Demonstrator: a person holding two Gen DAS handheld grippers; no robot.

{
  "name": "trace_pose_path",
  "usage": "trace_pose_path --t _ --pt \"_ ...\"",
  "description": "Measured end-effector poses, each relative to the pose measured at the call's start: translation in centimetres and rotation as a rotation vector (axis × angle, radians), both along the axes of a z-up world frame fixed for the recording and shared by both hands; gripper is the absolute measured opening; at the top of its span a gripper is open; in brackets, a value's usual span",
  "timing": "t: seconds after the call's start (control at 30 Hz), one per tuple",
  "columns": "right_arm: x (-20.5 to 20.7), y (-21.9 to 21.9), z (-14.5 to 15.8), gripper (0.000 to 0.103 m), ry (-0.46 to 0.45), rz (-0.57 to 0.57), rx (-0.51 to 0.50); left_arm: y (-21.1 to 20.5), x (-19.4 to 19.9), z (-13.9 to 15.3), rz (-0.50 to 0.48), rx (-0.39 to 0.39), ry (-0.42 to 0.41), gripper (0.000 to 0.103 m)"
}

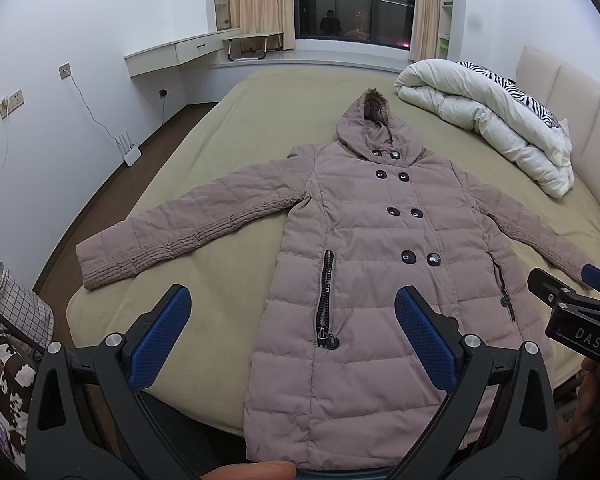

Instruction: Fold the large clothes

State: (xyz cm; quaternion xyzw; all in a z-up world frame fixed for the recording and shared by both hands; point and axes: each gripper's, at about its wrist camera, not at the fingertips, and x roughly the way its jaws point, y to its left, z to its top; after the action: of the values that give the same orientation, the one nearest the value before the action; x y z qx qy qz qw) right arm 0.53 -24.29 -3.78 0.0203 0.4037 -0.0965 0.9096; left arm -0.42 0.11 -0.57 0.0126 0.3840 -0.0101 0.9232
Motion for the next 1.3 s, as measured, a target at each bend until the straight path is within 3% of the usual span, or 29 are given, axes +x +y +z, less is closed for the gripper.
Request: trace_pose_path --t 1.3 --pt "0.04 -0.08 -0.61 0.103 0.005 0.001 0.001 0.17 -0.12 -0.45 -0.001 0.000 0.004 0.103"
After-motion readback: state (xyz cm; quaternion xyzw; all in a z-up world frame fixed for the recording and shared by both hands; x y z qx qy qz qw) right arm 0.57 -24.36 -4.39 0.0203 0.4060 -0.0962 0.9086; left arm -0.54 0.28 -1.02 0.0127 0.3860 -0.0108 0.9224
